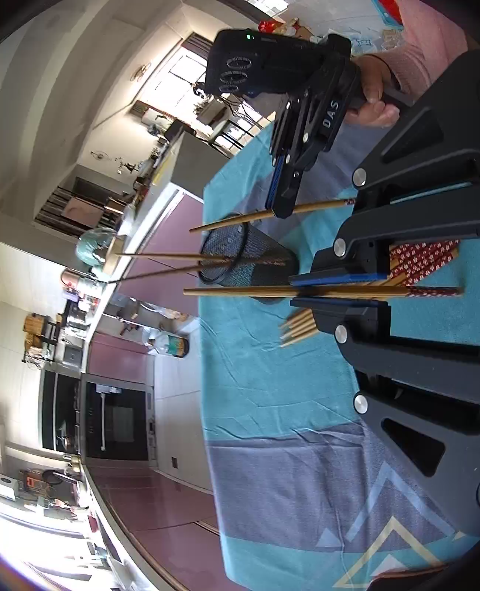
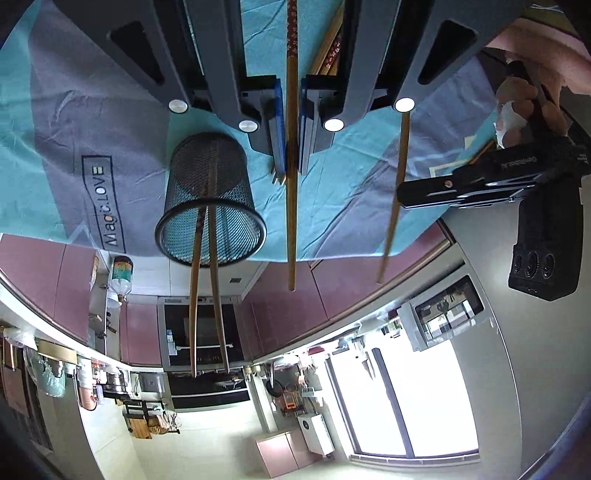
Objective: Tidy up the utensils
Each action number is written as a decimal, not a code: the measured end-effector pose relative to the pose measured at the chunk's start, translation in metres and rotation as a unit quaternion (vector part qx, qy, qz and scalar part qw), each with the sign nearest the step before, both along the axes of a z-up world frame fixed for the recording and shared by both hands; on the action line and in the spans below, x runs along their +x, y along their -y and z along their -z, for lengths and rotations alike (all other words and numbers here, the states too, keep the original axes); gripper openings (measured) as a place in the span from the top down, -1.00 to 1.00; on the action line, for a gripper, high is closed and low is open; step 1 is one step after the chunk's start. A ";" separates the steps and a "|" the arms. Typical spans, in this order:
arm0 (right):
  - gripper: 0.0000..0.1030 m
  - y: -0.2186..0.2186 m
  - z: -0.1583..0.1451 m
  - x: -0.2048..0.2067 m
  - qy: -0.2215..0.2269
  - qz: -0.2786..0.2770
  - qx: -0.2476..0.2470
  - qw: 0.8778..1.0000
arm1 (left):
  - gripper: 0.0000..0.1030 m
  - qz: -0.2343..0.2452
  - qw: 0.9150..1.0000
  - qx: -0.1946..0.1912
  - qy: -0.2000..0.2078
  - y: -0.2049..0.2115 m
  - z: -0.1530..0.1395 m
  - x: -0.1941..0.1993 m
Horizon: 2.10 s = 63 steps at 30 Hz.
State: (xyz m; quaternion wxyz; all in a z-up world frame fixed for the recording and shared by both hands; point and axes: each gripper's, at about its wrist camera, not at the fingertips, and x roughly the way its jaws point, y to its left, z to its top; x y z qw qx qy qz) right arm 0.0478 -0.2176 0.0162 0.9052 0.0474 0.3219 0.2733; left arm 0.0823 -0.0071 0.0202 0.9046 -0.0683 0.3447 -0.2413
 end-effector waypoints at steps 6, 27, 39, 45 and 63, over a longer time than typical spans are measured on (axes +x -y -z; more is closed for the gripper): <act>0.90 0.006 -0.013 -0.001 0.023 0.008 0.008 1.000 | 0.87 0.015 0.999 -0.022 0.037 -0.002 -0.031 -0.014; 0.90 0.027 -0.054 0.017 0.082 0.019 0.015 0.996 | 0.98 0.039 0.995 -0.048 0.073 0.026 -0.075 0.012; 0.89 0.024 -0.021 0.023 0.037 0.018 0.012 0.999 | 0.76 -0.018 0.999 0.026 -0.036 0.003 0.025 0.055; 0.89 0.028 -0.021 0.022 0.035 0.022 0.015 0.999 | 0.56 -0.050 0.995 0.047 -0.076 -0.010 0.062 0.080; 0.89 0.031 -0.024 0.017 0.036 0.022 0.023 0.999 | 0.41 0.018 0.994 0.082 -0.065 0.048 0.066 0.093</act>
